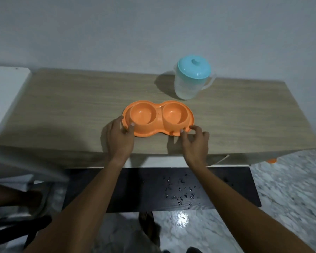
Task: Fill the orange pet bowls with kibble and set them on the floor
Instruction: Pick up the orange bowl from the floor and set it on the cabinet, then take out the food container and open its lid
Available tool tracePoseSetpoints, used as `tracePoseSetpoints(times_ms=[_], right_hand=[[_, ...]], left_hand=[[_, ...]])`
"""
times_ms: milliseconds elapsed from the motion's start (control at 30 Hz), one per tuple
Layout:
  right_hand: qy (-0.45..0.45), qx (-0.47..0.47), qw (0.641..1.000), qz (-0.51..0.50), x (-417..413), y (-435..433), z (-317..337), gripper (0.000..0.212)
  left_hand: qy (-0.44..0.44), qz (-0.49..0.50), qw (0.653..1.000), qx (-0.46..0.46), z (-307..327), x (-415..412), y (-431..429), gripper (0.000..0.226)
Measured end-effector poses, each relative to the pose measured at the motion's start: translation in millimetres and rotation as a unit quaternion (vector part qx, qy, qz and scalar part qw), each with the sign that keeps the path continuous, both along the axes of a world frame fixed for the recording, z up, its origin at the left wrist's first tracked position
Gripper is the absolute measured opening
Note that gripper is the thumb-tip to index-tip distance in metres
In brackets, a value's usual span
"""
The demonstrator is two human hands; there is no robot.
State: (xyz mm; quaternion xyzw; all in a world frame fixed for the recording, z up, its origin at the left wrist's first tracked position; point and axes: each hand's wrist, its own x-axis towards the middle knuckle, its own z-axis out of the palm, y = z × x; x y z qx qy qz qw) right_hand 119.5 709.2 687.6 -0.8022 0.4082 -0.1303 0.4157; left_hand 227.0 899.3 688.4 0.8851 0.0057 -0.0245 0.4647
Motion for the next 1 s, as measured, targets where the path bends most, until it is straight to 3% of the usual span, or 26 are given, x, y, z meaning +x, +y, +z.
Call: tracePoseSetpoints(times_ms=[133, 400, 533, 667, 900, 1000], right_hand=[[-0.036, 0.01, 0.999, 0.033, -59, 47, -28, 0.011], [-0.016, 0.118, 0.99, 0.076, -95, 88, -117, 0.016], [-0.044, 0.153, 0.986, 0.047, -54, 88, -173, 0.026], [-0.084, 0.122, 0.989, 0.02, -10, 85, -224, 0.032], [-0.166, 0.157, 0.974, -0.008, 36, 63, -268, 0.05], [-0.17, 0.184, 0.968, 0.004, 46, 57, -268, 0.048]], left_hand=[[-0.088, -0.008, 0.996, 0.006, -25, -65, 24, 0.033], [-0.017, -0.033, 0.999, 0.03, -96, -142, 57, 0.025], [-0.002, -0.01, 1.0, 0.02, -158, -118, 42, 0.041], [0.002, 0.007, 1.0, -0.015, -207, -84, 19, 0.056], [0.12, 0.063, 0.988, -0.076, -236, -28, -6, 0.024], [0.163, 0.071, 0.982, -0.057, -241, -8, -10, 0.028]])
